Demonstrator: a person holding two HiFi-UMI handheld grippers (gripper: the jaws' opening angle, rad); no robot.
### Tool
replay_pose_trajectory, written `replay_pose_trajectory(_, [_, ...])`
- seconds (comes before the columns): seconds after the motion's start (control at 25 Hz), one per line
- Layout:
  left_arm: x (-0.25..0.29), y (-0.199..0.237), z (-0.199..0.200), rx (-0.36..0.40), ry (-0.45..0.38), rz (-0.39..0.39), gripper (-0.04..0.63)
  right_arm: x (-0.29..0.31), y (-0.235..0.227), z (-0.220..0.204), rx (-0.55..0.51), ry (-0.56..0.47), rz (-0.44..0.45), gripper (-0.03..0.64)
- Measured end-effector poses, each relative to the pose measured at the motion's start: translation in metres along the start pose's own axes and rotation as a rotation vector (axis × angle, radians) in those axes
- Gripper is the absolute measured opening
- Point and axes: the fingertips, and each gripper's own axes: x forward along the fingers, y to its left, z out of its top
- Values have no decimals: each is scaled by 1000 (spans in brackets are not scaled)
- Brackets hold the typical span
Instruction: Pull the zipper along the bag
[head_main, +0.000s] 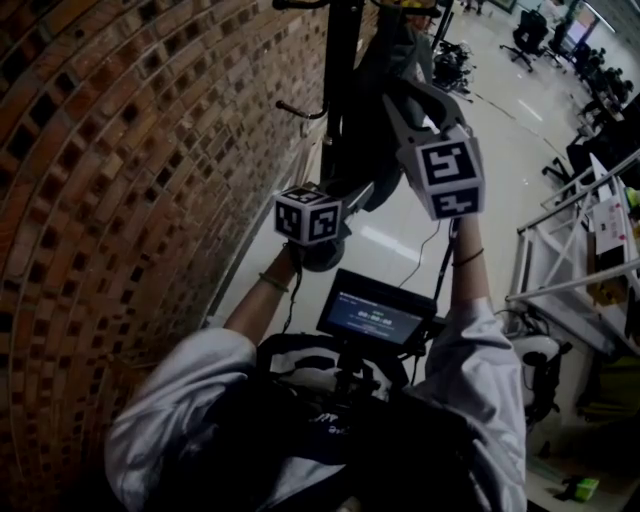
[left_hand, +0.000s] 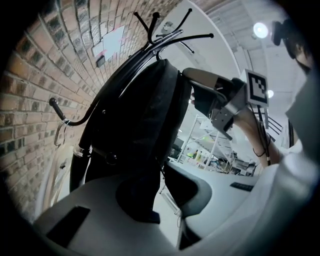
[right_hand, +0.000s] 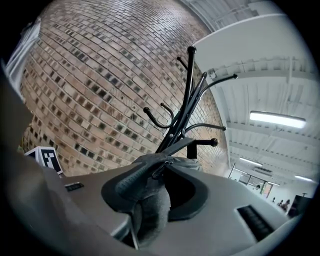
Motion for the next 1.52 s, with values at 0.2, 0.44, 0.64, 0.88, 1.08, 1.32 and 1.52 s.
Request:
replay_pose_trajectory(0.2, [0,2,-1,39,36,42,35,3,-1,0,-6,3,-7,89])
replay_pose_trajectory(0.44, [-4,0,-2,-9,27,24,35,-3,-14,-3,-24,11,-62,7])
replay_pose_trajectory(0.64, [-7,-2,1,-78,5,-6,35,-6,-16,0,-23,7,-32,5])
replay_pose_trajectory(0.88, [-12,-9,13,-132,-39,-48,41,-14,-9,4,-96,50,48,6])
replay_pose_trajectory(1.08, [-13,-18,29,-100,-66,-69,43,-14,-5,5,-177,67,77,6])
replay_pose_trajectory(1.32, [-15,-24,54,-108,-132,-103,46,-13,3,5,-205,80,93,8])
replay_pose_trajectory(1.52, [-19,-30,69,-106,-149,-111,48,-14,8,6,-209,95,97,8])
